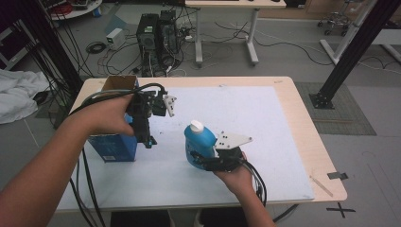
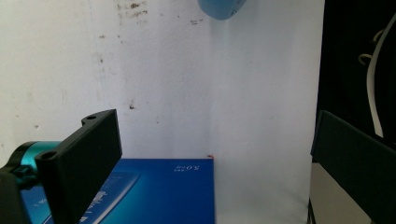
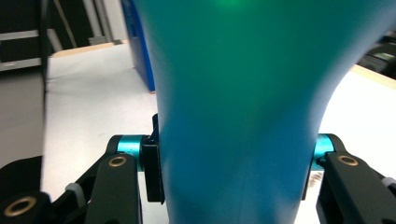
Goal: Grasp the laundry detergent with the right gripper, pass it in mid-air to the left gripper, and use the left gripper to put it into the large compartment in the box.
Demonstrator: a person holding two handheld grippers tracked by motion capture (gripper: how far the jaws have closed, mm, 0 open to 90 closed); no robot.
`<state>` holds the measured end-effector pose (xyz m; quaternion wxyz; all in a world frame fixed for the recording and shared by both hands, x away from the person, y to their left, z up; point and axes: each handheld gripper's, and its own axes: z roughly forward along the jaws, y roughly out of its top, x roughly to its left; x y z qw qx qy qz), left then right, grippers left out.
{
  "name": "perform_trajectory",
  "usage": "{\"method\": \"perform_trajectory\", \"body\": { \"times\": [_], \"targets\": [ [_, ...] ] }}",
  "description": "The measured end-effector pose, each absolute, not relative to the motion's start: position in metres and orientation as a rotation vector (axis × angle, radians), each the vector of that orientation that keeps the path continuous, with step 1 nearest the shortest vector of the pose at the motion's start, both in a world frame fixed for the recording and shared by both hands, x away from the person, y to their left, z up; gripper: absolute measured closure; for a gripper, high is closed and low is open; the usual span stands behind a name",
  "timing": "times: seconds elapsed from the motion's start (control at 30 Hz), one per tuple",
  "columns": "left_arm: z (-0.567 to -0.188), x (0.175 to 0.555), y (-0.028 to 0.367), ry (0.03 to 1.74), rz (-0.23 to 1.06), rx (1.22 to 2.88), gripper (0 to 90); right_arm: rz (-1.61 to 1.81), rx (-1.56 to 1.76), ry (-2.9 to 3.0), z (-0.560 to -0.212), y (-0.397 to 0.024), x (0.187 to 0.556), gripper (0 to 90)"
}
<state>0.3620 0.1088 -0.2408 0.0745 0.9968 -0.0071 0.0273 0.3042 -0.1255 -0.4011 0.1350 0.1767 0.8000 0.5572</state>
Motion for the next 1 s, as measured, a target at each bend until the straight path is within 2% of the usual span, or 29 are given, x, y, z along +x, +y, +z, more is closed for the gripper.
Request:
{"method": "perform_trajectory", "body": {
  "times": [1.0],
  "targets": [
    [-0.247,0.335,0.086,-0.152,0.087,3.016,1.7,1.711,0.261,2.440,-0.403,-0.091,0.302,45.8]
  ]
}}
